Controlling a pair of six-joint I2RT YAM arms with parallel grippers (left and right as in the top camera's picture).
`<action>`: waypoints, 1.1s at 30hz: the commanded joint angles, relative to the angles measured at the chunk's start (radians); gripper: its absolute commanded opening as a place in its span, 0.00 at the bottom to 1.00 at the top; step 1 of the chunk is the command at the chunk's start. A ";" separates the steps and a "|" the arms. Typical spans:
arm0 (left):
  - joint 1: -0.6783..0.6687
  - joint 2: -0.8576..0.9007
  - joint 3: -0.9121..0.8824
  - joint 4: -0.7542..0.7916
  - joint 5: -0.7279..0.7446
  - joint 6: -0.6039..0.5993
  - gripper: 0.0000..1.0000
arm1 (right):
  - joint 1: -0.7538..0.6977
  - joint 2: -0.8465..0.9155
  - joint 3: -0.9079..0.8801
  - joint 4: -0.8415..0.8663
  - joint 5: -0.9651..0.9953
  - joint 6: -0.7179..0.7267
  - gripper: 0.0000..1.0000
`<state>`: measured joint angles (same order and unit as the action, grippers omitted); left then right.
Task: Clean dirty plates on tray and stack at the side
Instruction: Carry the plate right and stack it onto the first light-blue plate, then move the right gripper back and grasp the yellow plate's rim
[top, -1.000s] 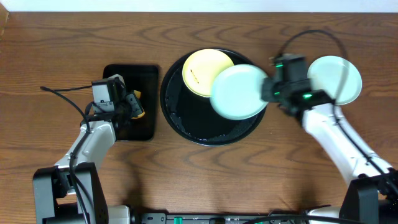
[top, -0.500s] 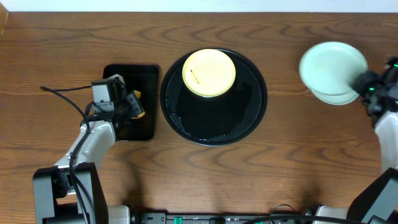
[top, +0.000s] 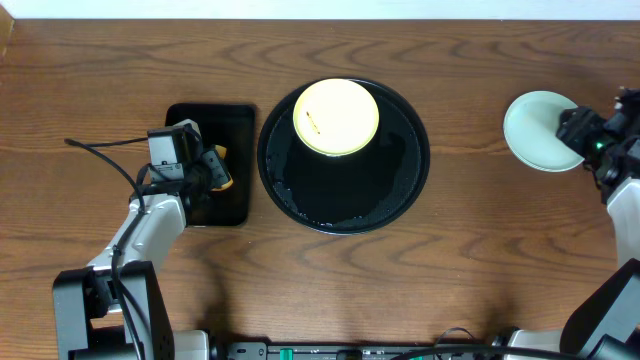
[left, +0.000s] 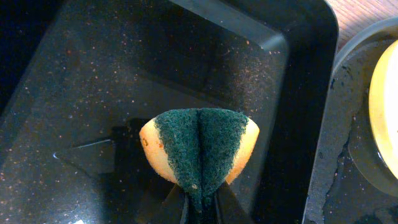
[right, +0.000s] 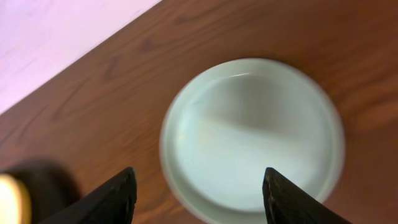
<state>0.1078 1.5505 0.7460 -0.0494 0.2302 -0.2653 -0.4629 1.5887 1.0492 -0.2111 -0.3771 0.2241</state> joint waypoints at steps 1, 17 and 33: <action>0.003 -0.002 0.004 -0.003 -0.006 0.009 0.08 | 0.093 0.007 0.000 -0.020 -0.137 -0.101 0.65; 0.003 -0.002 0.004 -0.009 -0.006 0.010 0.13 | 0.658 0.225 0.549 -0.557 0.110 -0.241 0.91; 0.003 -0.002 0.004 0.011 -0.006 0.010 0.13 | 0.737 0.629 0.761 -0.509 0.109 -0.195 0.54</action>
<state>0.1078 1.5505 0.7460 -0.0414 0.2298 -0.2619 0.2390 2.1815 1.8050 -0.7380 -0.2897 0.0185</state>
